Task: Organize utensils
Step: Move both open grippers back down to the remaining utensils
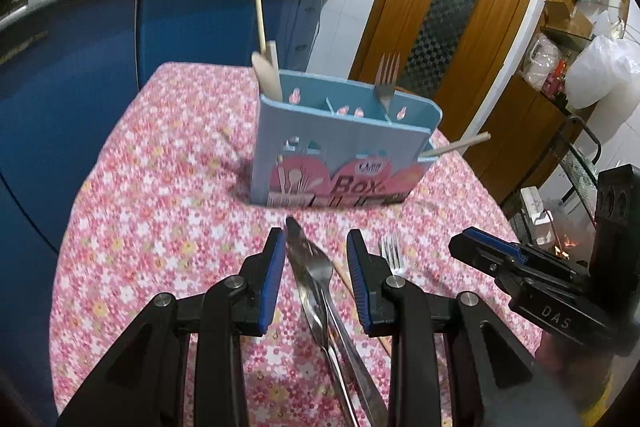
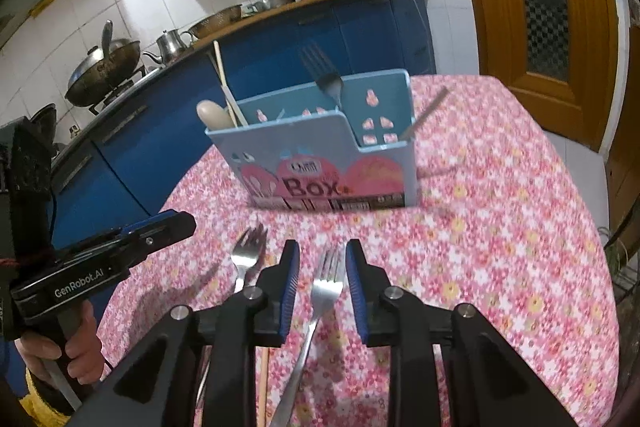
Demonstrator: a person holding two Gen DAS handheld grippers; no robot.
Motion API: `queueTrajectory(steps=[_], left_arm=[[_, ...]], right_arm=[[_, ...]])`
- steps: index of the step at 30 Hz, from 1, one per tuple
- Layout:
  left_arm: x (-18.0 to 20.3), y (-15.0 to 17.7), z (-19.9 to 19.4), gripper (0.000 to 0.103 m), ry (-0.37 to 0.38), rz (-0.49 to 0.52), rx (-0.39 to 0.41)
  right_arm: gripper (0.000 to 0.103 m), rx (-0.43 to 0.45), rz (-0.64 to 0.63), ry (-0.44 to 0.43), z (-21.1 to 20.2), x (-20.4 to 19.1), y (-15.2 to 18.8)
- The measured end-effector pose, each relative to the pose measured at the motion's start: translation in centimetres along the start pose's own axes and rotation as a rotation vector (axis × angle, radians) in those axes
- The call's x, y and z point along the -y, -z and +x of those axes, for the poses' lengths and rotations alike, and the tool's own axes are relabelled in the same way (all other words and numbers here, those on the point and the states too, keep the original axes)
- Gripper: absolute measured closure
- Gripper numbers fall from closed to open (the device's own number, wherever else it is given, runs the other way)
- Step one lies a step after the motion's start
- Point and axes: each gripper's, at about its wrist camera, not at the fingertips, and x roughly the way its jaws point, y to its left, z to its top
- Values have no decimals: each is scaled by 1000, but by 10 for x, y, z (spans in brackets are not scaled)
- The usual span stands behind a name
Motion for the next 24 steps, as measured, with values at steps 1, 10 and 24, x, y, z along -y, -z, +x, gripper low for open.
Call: queueTrajectory(steps=[1,10,24], left_arm=[[0,2,3,71,0,-1,-9],[2,9,20,71,-3,4,-54],[0,9,48,71,-27,10,-110]], right_arm=[[73,-4,4,0,1,1,1],[67,-33,25,8,7,11,10],[64,-66,70,8,17,25,20]])
